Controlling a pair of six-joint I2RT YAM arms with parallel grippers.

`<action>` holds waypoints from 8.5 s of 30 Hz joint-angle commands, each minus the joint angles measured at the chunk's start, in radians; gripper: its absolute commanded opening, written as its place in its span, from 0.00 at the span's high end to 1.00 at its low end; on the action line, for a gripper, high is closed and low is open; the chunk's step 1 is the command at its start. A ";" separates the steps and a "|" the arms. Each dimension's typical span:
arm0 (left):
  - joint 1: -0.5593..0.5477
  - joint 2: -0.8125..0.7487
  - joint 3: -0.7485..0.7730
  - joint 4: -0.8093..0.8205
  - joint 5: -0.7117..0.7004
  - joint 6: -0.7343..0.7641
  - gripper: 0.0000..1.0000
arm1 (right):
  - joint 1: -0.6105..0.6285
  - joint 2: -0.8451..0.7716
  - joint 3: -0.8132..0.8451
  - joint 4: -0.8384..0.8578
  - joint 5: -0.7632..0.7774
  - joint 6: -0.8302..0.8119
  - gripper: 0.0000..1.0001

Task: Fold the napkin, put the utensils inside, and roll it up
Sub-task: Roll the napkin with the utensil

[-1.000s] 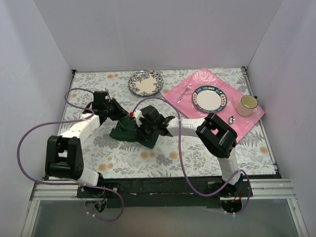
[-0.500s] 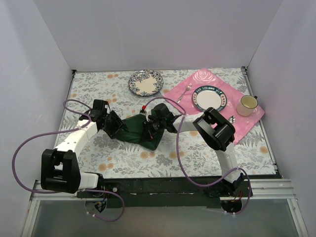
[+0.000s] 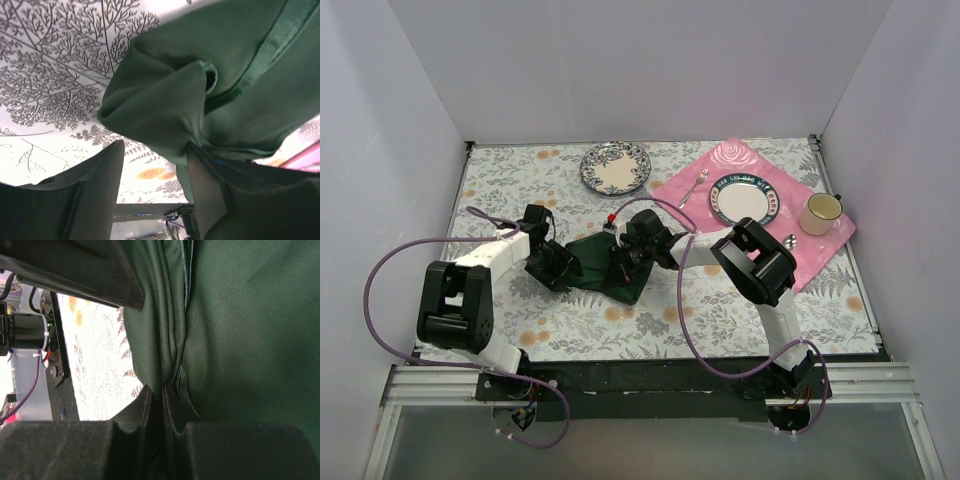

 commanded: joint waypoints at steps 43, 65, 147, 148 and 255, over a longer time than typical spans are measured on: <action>-0.049 0.133 0.057 0.056 -0.040 0.163 1.00 | 0.270 -0.091 0.356 -0.583 0.758 -0.405 0.33; -0.047 0.088 0.040 0.046 -0.023 0.137 1.00 | 0.324 -0.044 0.135 -0.350 0.904 -0.332 0.63; -0.038 0.062 -0.471 0.943 0.118 0.059 1.00 | 0.115 -0.194 0.270 -0.755 0.659 -0.411 0.29; -0.038 0.061 -0.463 0.935 0.121 0.058 1.00 | 0.136 -0.197 0.278 -0.753 0.733 -0.433 0.28; -0.088 -0.038 -0.607 1.400 0.240 -0.174 1.00 | -0.060 0.128 -0.043 0.146 -0.126 0.277 0.99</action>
